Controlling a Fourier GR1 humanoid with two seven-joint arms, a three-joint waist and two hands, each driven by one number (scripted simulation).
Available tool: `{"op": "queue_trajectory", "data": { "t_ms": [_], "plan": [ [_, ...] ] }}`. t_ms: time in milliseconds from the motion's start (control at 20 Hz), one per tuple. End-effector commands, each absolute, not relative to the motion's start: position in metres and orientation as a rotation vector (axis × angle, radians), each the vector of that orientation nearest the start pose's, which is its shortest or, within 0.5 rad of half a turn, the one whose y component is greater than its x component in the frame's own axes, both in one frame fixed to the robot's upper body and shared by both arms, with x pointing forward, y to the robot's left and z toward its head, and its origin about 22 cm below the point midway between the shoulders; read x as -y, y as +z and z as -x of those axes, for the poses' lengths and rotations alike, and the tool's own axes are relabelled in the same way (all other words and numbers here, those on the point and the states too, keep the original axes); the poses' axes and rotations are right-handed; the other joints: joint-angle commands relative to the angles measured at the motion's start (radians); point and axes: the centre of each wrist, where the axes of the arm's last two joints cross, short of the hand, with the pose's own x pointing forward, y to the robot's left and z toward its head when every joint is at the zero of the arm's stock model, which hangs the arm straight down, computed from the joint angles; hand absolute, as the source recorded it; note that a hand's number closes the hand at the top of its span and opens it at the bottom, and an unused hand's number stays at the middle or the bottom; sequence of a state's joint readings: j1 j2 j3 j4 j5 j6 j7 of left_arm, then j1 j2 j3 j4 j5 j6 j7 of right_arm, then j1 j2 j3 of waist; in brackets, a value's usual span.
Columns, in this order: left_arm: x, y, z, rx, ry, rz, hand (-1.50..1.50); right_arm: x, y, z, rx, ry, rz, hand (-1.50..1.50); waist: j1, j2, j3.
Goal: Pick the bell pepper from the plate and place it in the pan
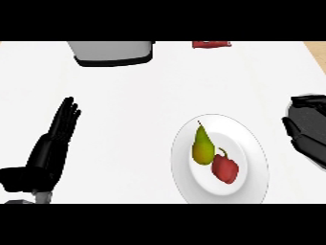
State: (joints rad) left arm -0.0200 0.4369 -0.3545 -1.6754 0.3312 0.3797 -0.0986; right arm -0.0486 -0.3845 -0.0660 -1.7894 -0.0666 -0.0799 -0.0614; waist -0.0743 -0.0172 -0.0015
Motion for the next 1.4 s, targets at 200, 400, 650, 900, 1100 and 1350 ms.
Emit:
{"op": "queue_trajectory", "data": {
  "t_ms": [200, 400, 650, 900, 1100, 1350],
  "plan": [
    [-0.216, 0.01, -0.232, 1.693, -0.102, 0.015, 0.0, 0.312, 0.061, -0.129, 1.879, 0.339, 0.512, -1.5, 0.031, 0.013, 0.001],
    [-0.199, 0.003, -0.23, 1.703, -0.119, 0.017, 0.0, 0.307, 0.095, -0.104, 1.852, 0.427, 0.592, -1.5, 0.049, 0.014, 0.0],
    [-0.203, 0.012, -0.246, 1.709, -0.142, 0.061, 0.0, 0.3, 0.114, -0.124, 1.693, 0.606, 0.655, -1.5, 0.074, 0.02, 0.0],
    [-0.202, 0.013, -0.251, 1.696, -0.142, 0.066, 0.0, 0.275, 0.12, -0.136, 1.511, 0.775, 0.685, -1.5, 0.09, 0.023, -0.001],
    [-0.191, 0.007, -0.249, 1.702, -0.161, 0.072, 0.0, 0.263, 0.118, -0.146, 1.305, 0.953, 0.732, -1.5, 0.095, 0.024, -0.001],
    [-0.206, 0.022, -0.256, 1.704, -0.151, 0.081, 0.0, 0.231, 0.098, -0.183, 1.175, 1.103, 0.776, -1.5, 0.106, 0.023, 0.0]
  ]
}}
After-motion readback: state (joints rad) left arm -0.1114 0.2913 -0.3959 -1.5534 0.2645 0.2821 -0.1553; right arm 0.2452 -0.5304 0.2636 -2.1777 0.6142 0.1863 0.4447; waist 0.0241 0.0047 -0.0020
